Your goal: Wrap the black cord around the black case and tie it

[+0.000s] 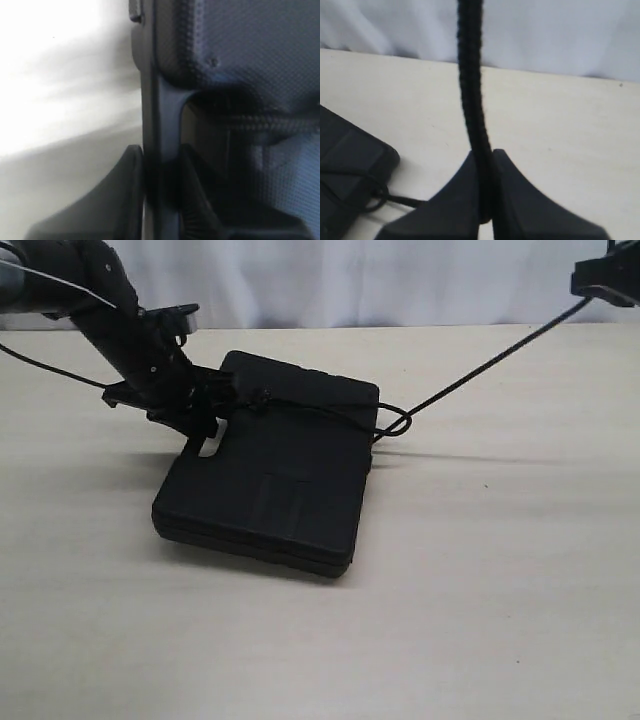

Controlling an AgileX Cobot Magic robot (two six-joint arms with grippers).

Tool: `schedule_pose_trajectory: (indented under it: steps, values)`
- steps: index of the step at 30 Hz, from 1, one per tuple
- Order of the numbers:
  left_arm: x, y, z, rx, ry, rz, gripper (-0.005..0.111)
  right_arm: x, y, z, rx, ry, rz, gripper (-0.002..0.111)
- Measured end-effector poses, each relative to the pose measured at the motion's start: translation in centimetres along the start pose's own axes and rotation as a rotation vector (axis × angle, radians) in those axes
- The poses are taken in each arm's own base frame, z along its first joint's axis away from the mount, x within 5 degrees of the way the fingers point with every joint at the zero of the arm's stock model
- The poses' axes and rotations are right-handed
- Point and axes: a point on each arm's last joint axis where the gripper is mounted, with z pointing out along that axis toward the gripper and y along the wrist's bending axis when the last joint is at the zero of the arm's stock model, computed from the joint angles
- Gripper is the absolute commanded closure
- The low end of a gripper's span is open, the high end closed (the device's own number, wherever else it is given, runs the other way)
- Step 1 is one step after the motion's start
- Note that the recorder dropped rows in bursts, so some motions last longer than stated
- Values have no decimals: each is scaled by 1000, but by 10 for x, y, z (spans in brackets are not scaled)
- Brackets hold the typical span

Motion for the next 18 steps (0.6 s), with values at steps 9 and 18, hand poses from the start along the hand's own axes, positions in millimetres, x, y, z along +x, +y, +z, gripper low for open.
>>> schedule_pose_trajectory:
  steps: [9, 18]
  values:
    - [-2, 11, -3, 18, -11, -39, 107, 56, -46, -14, 143, 138, 164, 104]
    - [9, 14, 12, 56, -33, -115, 107, 119, -59, 10, 267, 225, 321, 104]
